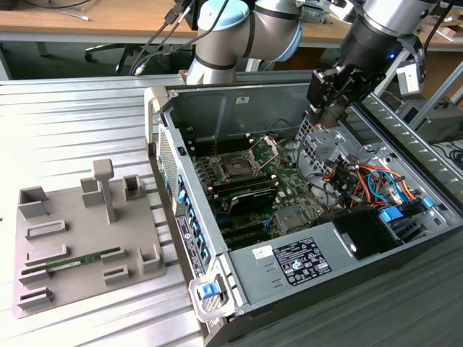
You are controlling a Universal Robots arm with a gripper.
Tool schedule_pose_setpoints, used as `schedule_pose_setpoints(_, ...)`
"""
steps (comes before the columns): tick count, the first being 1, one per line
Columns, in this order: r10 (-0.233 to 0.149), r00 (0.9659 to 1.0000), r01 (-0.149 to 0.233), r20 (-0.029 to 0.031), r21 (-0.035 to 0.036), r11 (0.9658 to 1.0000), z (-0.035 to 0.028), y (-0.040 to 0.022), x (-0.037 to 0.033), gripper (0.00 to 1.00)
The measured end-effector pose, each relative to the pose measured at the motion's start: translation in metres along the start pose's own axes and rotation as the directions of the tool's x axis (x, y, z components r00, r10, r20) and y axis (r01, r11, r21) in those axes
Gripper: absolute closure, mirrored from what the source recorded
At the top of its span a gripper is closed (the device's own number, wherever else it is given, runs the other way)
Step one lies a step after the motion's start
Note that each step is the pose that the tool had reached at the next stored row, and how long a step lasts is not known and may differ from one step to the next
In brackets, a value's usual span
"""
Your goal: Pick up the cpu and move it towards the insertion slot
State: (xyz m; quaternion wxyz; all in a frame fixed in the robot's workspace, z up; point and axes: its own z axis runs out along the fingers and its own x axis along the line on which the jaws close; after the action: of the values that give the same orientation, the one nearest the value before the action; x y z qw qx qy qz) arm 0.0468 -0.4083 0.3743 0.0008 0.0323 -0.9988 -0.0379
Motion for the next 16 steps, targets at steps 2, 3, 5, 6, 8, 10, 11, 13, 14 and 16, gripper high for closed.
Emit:
schedule_pose_setpoints(2,0.000,1.0000,0.000,0.0000,0.0000,1.0000,0.0002,0.0000,-0.0007,0.45)
schedule_pose_setpoints(3,0.000,1.0000,0.000,-0.0001,0.0000,1.0000,0.0002,0.0000,-0.0011,0.45)
schedule_pose_setpoints(5,0.000,1.0000,0.000,0.0000,0.0000,1.0000,0.0003,0.0001,-0.0017,0.45)
schedule_pose_setpoints(6,0.000,1.0000,0.000,0.0000,-0.0001,1.0000,0.0004,0.0001,-0.0020,0.45)
schedule_pose_setpoints(8,0.000,1.0000,0.000,-0.0001,0.0000,1.0000,0.0006,0.0001,-0.0031,0.45)
schedule_pose_setpoints(10,0.000,1.0000,0.000,0.0000,0.0000,1.0000,0.0009,0.0002,-0.0047,0.45)
schedule_pose_setpoints(11,0.000,1.0000,0.000,0.0000,0.0000,1.0000,0.0010,0.0002,-0.0050,0.45)
schedule_pose_setpoints(13,0.000,1.0000,0.000,0.0000,0.0000,1.0000,0.0012,0.0003,-0.0060,0.45)
schedule_pose_setpoints(14,0.000,1.0000,0.000,0.0000,0.0000,1.0000,0.0013,0.0003,-0.0066,0.45)
schedule_pose_setpoints(16,0.000,1.0000,0.000,0.0000,0.0000,1.0000,0.0014,0.0003,-0.0072,0.45)
